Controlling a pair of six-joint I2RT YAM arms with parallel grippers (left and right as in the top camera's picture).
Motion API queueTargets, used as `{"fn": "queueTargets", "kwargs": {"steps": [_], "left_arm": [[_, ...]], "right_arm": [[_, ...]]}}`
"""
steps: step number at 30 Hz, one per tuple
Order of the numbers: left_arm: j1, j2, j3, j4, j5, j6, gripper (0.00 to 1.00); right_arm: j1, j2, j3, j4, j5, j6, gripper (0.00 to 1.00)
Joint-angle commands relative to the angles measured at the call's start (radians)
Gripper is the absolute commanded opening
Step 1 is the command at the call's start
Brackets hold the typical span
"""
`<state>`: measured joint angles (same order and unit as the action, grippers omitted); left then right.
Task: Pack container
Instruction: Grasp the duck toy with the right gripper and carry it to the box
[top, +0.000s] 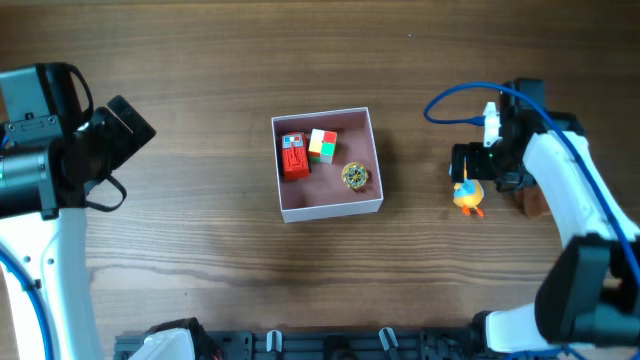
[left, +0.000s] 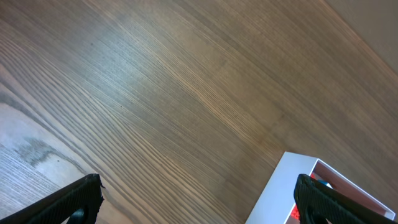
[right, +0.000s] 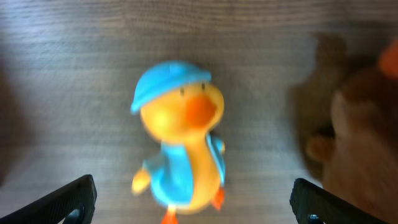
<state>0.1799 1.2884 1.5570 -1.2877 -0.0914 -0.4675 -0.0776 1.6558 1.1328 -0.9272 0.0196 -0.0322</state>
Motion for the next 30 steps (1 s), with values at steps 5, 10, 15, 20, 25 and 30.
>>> {"fn": "queueTargets", "kwargs": {"steps": [5, 10, 15, 20, 25, 30], "left_arm": [[0.007, -0.01, 0.012, -0.004, 0.008, 0.02, 1.0], [0.007, -0.01, 0.012, -0.004, 0.008, 0.019, 1.0], [0.007, -0.01, 0.012, -0.004, 0.008, 0.019, 1.0], [0.007, -0.01, 0.012, -0.004, 0.008, 0.019, 1.0], [0.007, -0.01, 0.012, -0.004, 0.008, 0.019, 1.0], [0.007, -0.01, 0.012, -0.004, 0.008, 0.019, 1.0]], "right_arm": [[0.0, 0.205, -0.006, 0.053, -0.021, -0.02, 0.99], [0.0, 0.223, -0.006, 0.066, -0.021, -0.016, 0.77], [0.0, 0.223, -0.006, 0.061, -0.022, 0.01, 0.45], [0.002, 0.222, -0.004, 0.053, -0.021, 0.019, 0.28], [0.031, 0.216, 0.072, -0.026, -0.021, 0.062, 0.14], [0.153, 0.128, 0.276, -0.195, -0.021, 0.093, 0.04]]}}
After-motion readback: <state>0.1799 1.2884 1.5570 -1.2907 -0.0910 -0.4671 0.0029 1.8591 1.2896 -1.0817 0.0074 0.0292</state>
